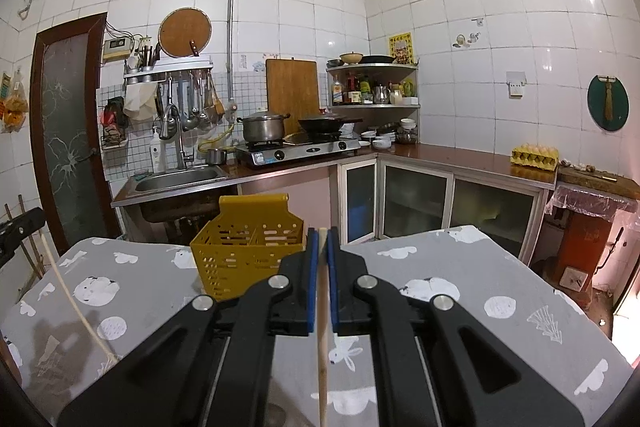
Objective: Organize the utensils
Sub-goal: 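Lower both chopsticks into the yellow caddy and open both grippers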
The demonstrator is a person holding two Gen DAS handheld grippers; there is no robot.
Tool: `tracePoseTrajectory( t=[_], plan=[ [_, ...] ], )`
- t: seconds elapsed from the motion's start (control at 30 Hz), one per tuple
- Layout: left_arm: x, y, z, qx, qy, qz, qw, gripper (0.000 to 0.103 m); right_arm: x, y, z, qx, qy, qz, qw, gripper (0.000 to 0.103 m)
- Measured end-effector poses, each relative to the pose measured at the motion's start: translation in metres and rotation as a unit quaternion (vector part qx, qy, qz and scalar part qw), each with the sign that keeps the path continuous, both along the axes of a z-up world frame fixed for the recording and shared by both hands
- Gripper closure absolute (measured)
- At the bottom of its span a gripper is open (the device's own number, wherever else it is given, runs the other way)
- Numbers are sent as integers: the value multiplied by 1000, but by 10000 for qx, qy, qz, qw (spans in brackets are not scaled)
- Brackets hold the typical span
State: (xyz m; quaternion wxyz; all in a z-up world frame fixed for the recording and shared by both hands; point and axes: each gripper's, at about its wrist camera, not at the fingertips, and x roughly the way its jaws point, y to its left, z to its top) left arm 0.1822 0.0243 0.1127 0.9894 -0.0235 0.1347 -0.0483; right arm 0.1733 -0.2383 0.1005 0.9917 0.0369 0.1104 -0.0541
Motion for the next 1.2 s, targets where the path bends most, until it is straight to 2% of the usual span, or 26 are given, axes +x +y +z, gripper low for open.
tracePoseTrajectory(
  t=[0.37,0.57,0.87,0.97,1.07,1.2],
  plan=[
    [32,-18,12,16,-148,-140,9998,100,31,-2,8,-18,-37,36,10000,98],
    [44,-28,22,-14,-237,-232,9995,100,40,-2,27,-25,-222,124,9997,98],
    [61,-51,62,-209,-593,-466,9969,100,57,0,81,-7,-689,270,9973,98],
    [68,-61,85,-247,-812,-569,9948,100,69,2,102,-21,-867,266,9959,98],
    [86,-69,105,-274,-902,-547,9940,100,84,2,116,54,-949,266,9951,98],
    [115,-72,116,-476,-877,-502,9937,100,106,1,125,143,-991,257,9946,98]
  ],
)
